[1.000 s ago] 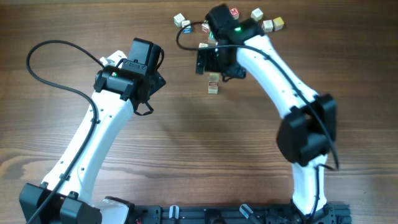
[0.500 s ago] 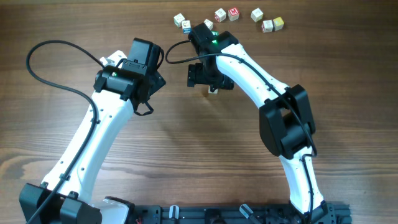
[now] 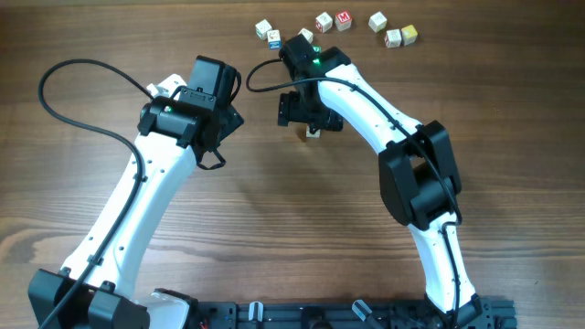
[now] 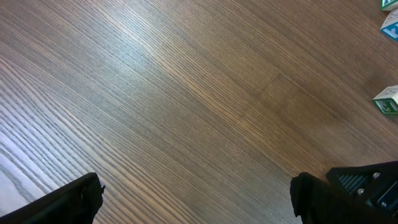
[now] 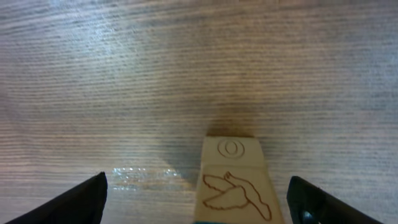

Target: Form a tower

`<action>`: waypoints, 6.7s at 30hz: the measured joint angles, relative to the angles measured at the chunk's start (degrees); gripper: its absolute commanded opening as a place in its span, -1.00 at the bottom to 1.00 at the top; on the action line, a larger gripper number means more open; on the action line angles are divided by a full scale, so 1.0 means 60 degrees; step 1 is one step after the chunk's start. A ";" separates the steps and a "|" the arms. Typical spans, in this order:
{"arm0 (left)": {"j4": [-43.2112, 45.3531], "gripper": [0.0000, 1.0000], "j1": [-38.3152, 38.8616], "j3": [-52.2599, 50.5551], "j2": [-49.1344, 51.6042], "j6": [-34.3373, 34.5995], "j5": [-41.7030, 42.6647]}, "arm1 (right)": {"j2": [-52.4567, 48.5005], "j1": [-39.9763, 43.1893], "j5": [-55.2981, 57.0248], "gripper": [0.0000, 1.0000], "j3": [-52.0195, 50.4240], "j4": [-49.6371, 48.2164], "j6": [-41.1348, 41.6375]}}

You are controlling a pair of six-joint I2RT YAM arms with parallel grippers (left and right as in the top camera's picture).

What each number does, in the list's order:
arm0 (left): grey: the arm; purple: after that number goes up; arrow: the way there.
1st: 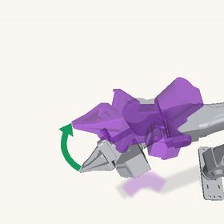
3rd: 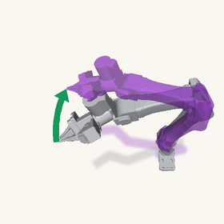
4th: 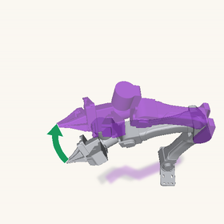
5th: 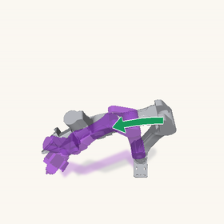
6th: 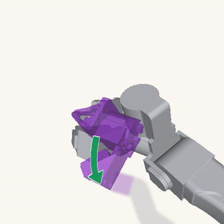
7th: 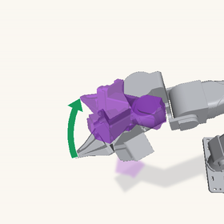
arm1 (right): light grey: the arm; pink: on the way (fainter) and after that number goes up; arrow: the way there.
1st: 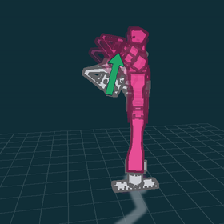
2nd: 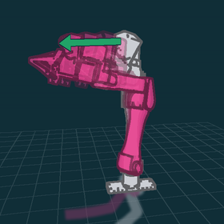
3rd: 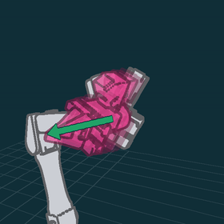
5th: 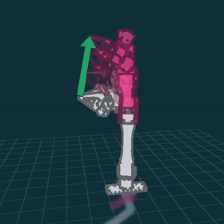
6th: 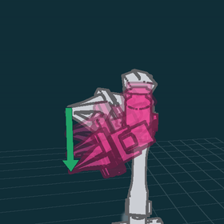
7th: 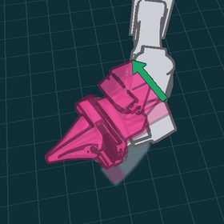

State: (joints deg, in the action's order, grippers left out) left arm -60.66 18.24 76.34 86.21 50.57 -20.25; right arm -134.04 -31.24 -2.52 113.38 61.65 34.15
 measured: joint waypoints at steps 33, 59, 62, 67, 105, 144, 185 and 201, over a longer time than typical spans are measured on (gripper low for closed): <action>0.0004 1.00 0.0000 0.0000 0.0000 0.0000 0.0000 | 0.5967 0.2561 0.3697 -0.51 0.0273 0.1439 -0.0663; 0.0000 1.00 0.0000 0.0000 0.0000 0.0000 0.0000 | 0.2517 0.2987 -0.2590 -0.91 -0.5464 -0.5227 0.1209; 0.0004 1.00 0.0000 0.0000 0.0000 0.0000 0.0000 | 0.2514 0.3122 -0.2648 -0.91 -0.5464 -0.5300 0.1351; 0.0004 1.00 0.0000 0.0000 0.0000 0.0000 0.0000 | 0.2466 0.3198 -0.2652 -0.91 -0.5464 -0.5661 0.1526; 0.0004 1.00 0.0000 0.0000 0.0000 0.0000 0.0000 | 0.2018 0.3115 -0.5311 -0.91 -0.5464 -0.5672 0.1264; 0.0004 1.00 0.0000 0.0000 0.0004 -0.0004 0.0000 | 0.2014 0.2685 -0.5359 -0.89 -0.5464 -0.5716 0.1268; 0.0000 1.00 0.0000 0.0000 0.0004 -0.0004 0.0000 | 0.2018 0.2331 -0.4437 -0.90 -0.5464 -0.5774 0.1279; 0.0004 1.00 0.0000 0.0000 0.0004 -0.0004 0.0000 | 0.2014 0.2331 -0.4069 -0.91 -0.5464 -0.5056 0.1421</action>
State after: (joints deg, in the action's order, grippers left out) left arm -60.64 18.24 76.34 86.24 50.54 -20.25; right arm -121.95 -17.26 -26.94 80.60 31.31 42.68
